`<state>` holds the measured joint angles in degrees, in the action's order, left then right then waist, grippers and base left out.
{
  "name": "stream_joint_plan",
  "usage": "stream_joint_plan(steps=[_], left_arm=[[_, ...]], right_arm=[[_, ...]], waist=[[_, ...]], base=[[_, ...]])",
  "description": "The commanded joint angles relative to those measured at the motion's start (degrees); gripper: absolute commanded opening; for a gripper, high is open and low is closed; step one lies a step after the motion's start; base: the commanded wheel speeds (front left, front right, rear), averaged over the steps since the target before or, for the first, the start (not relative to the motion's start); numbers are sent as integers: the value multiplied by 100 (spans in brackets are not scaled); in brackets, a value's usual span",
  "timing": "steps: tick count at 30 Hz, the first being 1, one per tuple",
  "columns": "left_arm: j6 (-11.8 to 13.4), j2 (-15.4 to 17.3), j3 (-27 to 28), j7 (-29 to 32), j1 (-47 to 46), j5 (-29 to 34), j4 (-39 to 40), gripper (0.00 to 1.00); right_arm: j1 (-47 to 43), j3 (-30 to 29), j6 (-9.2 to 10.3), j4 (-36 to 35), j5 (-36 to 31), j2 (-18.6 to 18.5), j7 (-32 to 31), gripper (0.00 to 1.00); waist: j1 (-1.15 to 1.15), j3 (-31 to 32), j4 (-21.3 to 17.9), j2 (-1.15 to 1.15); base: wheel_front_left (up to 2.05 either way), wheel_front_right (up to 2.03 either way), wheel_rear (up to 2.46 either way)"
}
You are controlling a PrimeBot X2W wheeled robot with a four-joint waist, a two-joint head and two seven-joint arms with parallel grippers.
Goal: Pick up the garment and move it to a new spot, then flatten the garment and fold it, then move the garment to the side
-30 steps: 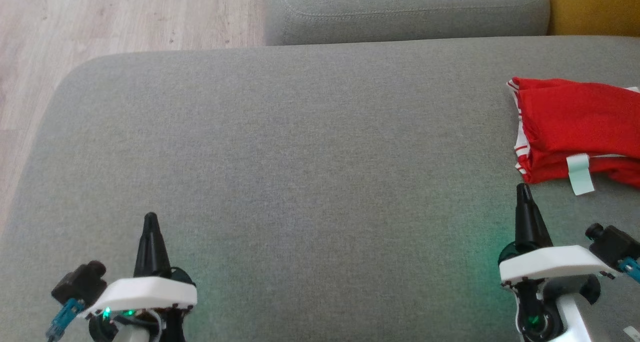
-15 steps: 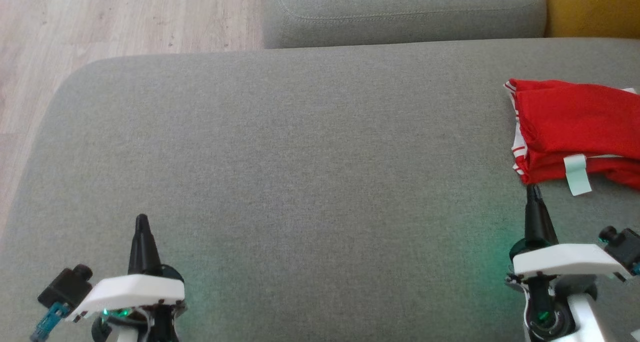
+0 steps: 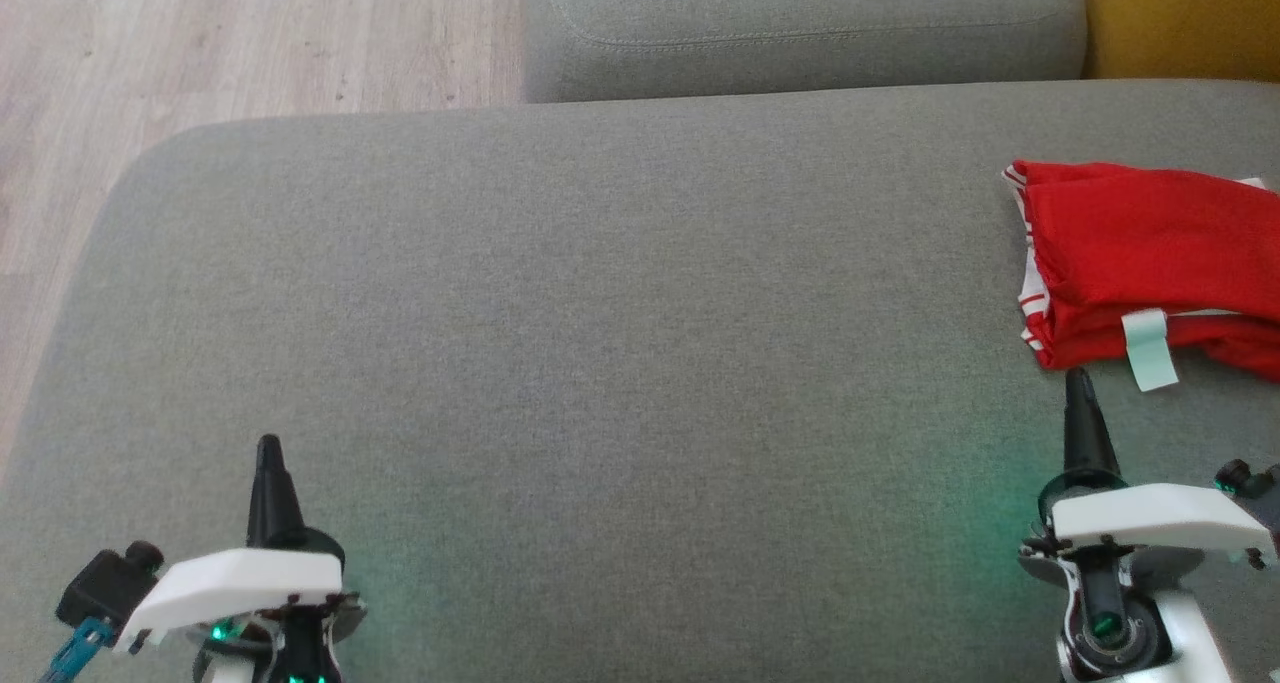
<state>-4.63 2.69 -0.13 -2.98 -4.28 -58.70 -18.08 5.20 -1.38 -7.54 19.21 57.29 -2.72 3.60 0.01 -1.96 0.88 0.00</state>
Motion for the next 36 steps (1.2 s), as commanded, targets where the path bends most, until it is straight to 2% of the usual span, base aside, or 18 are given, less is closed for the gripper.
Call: stream_joint_plan(steps=[1,36], left_arm=[[-54,12,145,56,-196,-156,219,0],[-203,17,479,629,-193,-2206,336,0]], right_arm=[[151,17,3,-236,188,-88,-39,0],[110,-257,5,-421,2364,-91,-608,0]], waist=[[0,5,-3,0],[0,116,-57,0]], base=[[0,0,0],[0,0,0]])
